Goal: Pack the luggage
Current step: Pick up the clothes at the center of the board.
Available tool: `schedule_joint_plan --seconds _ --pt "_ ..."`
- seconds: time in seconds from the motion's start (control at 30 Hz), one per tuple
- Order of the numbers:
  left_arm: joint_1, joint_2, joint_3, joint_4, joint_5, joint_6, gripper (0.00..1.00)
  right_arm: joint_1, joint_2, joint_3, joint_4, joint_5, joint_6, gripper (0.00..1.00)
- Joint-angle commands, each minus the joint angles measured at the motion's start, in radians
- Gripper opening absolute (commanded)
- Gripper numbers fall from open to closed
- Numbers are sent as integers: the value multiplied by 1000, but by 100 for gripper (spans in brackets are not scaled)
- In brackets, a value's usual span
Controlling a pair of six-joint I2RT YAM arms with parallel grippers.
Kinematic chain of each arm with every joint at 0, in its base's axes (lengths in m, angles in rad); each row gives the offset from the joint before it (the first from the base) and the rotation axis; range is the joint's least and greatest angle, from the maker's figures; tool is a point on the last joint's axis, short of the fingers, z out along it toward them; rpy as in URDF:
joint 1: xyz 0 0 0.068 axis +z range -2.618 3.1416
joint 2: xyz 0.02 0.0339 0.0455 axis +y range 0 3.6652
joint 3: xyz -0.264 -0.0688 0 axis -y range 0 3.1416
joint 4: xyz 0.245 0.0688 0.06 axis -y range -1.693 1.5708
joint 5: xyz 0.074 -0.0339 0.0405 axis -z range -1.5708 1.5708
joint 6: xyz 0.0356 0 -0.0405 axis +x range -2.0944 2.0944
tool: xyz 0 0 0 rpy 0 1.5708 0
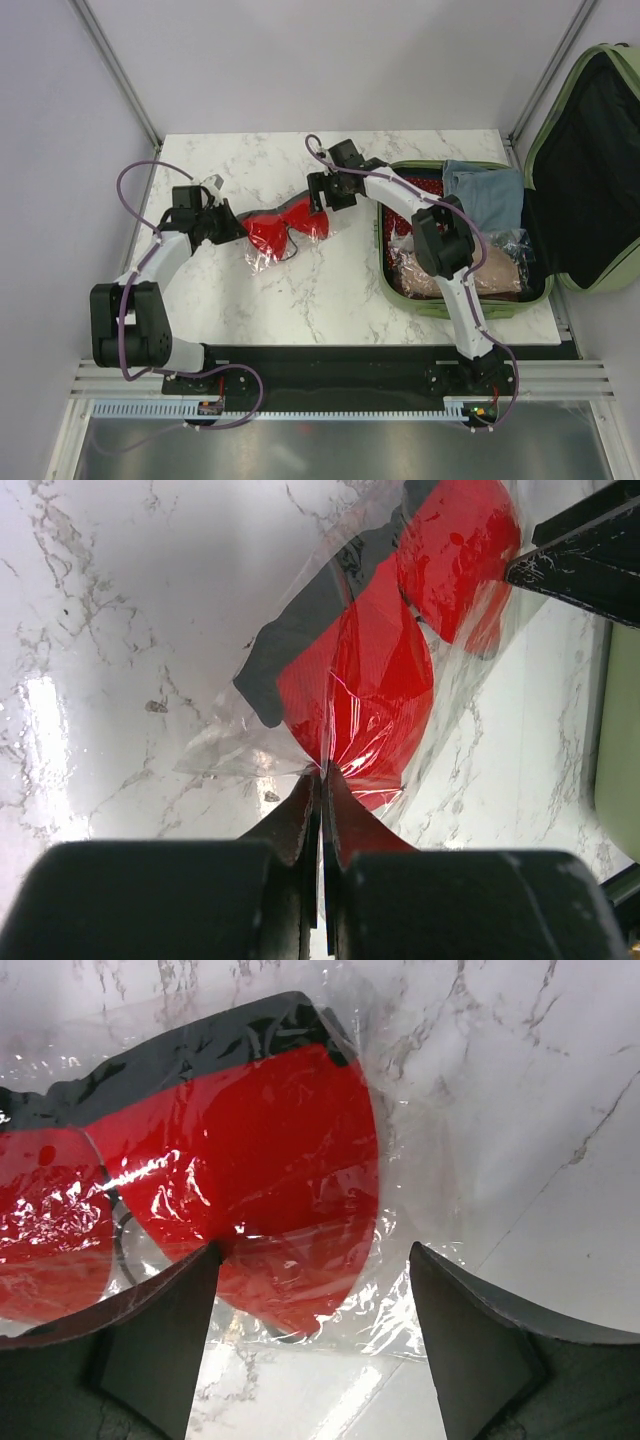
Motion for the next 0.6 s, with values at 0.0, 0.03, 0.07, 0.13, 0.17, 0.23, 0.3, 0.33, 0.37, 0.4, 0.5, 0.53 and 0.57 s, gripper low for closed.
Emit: schedule_joint_plan --seconds 0.0,0.03,0.07,0.13,0.17,0.23,0.3,0.33,0.37,0.4,0.5,0.53,0.57 --pt "13 2 34 -12 50 69 2 11 10 40 68 76 -33 84" --pt "13 7 35 -12 52 75 2 11 18 42 70 84 -39 85" --pt "14 10 34 -12 53 78 2 11 26 48 73 96 -45 85" --pt "14 18 34 -15 58 83 2 14 45 52 81 93 -53 86" --pt "14 19 34 -13 60 84 2 16 55 57 78 87 -56 87" --pt "13 25 34 -15 58 87 2 17 69 57 73 74 -55 88" --pt "14 38 33 -15 60 89 2 23 70 40 70 63 -62 88" --pt "14 42 35 -15 58 90 2 25 72 31 67 52 -65 86" --pt "14 54 34 -15 57 92 2 26 72 25 67 46 -70 85" --pt "16 61 34 -12 58 93 2 31 72 11 64 40 -69 84" --pt "14 79 38 -9 63 94 2 39 73 -10 55 23 -66 68" --pt "14 82 41 -9 61 90 2 42 70 -15 53 23 -62 60" --pt "14 85 41 -7 60 87 2 42 67 -20 49 26 -64 56"
